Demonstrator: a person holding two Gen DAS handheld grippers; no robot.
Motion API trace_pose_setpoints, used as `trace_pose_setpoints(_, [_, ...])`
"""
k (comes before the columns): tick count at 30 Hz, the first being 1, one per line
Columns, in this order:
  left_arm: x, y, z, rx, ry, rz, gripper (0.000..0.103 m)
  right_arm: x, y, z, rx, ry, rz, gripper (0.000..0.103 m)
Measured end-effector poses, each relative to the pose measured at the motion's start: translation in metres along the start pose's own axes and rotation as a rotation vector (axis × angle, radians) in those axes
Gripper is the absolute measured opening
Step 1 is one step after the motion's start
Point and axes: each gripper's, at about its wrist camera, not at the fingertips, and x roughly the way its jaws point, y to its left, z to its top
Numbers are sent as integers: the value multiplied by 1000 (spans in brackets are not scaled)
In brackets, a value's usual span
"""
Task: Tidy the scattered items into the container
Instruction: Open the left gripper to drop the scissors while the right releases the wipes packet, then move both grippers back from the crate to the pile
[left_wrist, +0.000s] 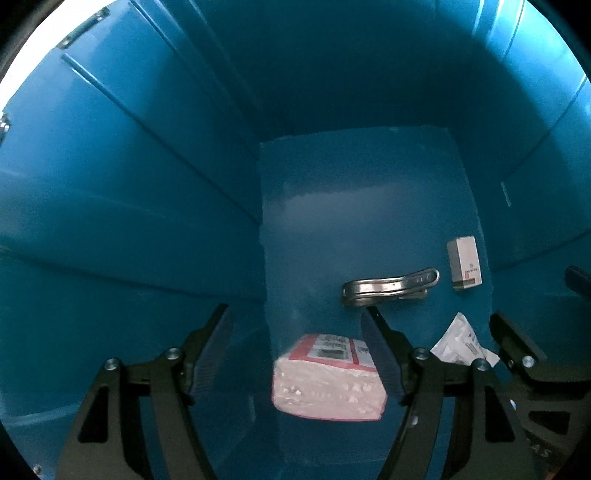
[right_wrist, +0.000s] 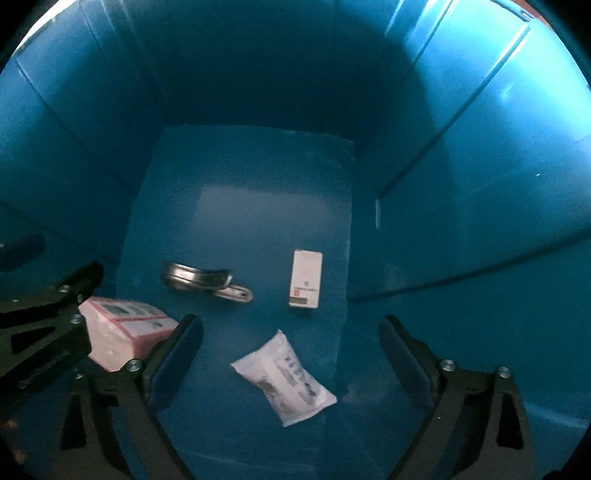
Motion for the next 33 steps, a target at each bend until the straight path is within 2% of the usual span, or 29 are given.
trace_pose_setpoints(4, [-15,3,2,-11,-53,9,71,-16,1,5,12,-55,15,103])
trace_pose_setpoints(8, [-41,9,3,-34,-159,76,71,-42,3,8,0,-147,-25,103])
trace_pose_setpoints(13, [-80,32,-5,-140,-270,-9,71,-77,2,8,11,-277,-2,103])
trace_pose_setpoints(15, [-98,38,-12,-150,-306,-53,71,-86,-1,6,28,-302,35,103])
trace_pose_setpoints(17, [-117,43,-20,-141,-336,-65,71,-91,-2,3,40,-307,65,103])
trace_pose_setpoints(20, [-160,58,-44,-128,-417,-84,71,-106,0,-3,37,-346,99,103])
trace_pose_setpoints(23, [-205,87,-82,-117,-513,-104,73,-137,7,-14,18,-455,97,103])
trace_pose_setpoints(24, [-219,102,-99,-123,-549,-101,82,-153,12,-21,9,-496,89,103])
trace_pose_setpoints(25, [-230,115,-112,-139,-582,-92,87,-162,16,-26,2,-521,89,103])
trace_pose_setpoints(27, [-245,146,-142,-184,-657,-57,100,-192,26,-40,-9,-588,132,103])
trace_pose_setpoints(28, [-250,163,-158,-209,-694,-30,103,-206,34,-48,-15,-620,172,103])
trace_pose_setpoints(33, [-250,242,-232,-315,-783,100,103,-265,102,-95,-94,-767,325,103])
